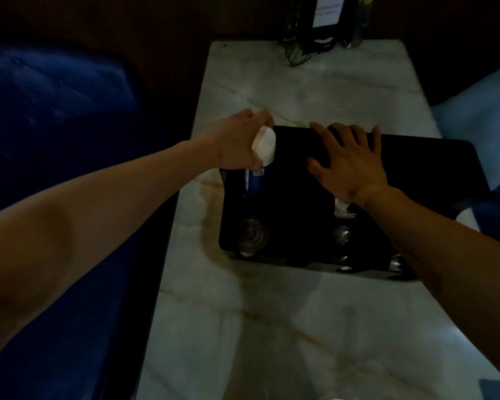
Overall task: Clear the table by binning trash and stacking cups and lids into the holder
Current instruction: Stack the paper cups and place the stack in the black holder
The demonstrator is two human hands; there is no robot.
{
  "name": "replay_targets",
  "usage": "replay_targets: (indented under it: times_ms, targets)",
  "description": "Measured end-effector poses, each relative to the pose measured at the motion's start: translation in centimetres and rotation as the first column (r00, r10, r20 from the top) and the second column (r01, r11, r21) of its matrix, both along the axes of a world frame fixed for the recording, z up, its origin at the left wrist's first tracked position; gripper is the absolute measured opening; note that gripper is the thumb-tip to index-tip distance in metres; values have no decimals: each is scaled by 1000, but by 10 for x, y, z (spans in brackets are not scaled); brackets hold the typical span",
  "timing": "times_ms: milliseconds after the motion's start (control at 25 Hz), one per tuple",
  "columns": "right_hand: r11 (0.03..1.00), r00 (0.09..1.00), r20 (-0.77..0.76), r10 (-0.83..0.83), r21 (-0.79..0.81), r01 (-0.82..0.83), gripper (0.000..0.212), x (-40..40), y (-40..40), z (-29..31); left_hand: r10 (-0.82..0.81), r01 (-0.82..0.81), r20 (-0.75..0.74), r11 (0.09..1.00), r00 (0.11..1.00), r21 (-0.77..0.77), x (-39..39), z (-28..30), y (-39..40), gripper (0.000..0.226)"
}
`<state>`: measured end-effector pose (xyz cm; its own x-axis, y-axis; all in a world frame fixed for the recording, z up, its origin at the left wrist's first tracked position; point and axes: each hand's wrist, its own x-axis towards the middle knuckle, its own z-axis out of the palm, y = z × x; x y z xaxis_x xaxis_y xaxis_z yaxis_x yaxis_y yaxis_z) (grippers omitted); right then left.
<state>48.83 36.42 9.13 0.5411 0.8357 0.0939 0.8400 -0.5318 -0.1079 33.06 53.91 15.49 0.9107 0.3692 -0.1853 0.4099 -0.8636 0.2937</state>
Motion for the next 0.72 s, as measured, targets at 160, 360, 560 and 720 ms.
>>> replay_targets:
  times_ms: [160, 360, 560, 720]
  targets:
    - [1000, 1000, -1, -2, -6, 2, 73, 1, 1, 0, -74, 82, -83, 993, 994, 91, 4, -6, 0, 76]
    - [1000, 1000, -9, -3, -20, 3, 73, 2, 0, 0, -137, 173, -206, 971, 969, 164, 7, -18, 3, 74]
    - [998, 1000, 2, -5, -67, 5, 72, 2, 3, 3, -118, 173, -239, 959, 964, 225, 9, -24, 3, 76]
    - [978, 999, 32, -33, -207, 39, 73, -1, 0, 11, -87, 154, -207, 929, 975, 335, 4, -26, -10, 78]
